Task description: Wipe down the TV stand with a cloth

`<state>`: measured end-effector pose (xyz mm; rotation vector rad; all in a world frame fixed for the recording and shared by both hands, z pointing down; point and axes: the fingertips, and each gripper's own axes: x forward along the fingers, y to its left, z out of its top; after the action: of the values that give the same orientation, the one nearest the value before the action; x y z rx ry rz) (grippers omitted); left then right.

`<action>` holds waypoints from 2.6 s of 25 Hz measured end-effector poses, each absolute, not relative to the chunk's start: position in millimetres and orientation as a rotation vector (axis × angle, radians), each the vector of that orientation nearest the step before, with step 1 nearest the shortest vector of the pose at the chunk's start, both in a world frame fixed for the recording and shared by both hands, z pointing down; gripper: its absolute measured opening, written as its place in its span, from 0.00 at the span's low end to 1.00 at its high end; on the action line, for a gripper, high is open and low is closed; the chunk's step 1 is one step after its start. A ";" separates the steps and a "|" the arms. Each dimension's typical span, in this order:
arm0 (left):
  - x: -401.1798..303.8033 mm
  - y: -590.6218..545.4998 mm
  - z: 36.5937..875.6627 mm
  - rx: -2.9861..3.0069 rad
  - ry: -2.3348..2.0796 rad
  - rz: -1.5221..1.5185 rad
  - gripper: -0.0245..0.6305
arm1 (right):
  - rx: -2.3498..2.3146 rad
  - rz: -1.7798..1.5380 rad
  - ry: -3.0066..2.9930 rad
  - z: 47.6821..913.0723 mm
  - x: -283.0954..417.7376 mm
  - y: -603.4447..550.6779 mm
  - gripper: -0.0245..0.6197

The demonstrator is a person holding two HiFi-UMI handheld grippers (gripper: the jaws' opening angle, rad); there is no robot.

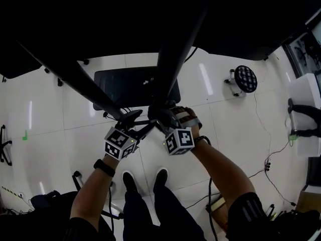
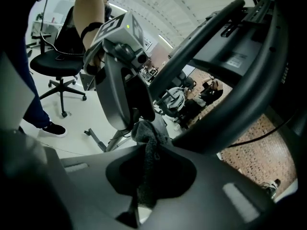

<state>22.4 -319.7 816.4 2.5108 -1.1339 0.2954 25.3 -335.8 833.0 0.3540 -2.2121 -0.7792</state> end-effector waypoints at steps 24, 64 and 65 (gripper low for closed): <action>24.3 -271.4 869.0 2.407 -1.012 0.340 0.52 | 0.555 -0.248 -2.292 901.0 54.4 -293.9 0.07; -29.9 12.3 498.7 2.604 -1.320 0.083 0.51 | 0.843 -0.052 -2.793 474.7 92.5 -22.4 0.07; -23.4 19.0 497.0 2.599 -1.337 0.075 0.51 | 0.816 -0.052 -2.818 469.8 94.8 -12.1 0.07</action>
<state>-23.4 19.0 497.0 2.5994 -1.3367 0.0748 94.8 -12.1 469.8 0.8161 -2.8180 -0.0520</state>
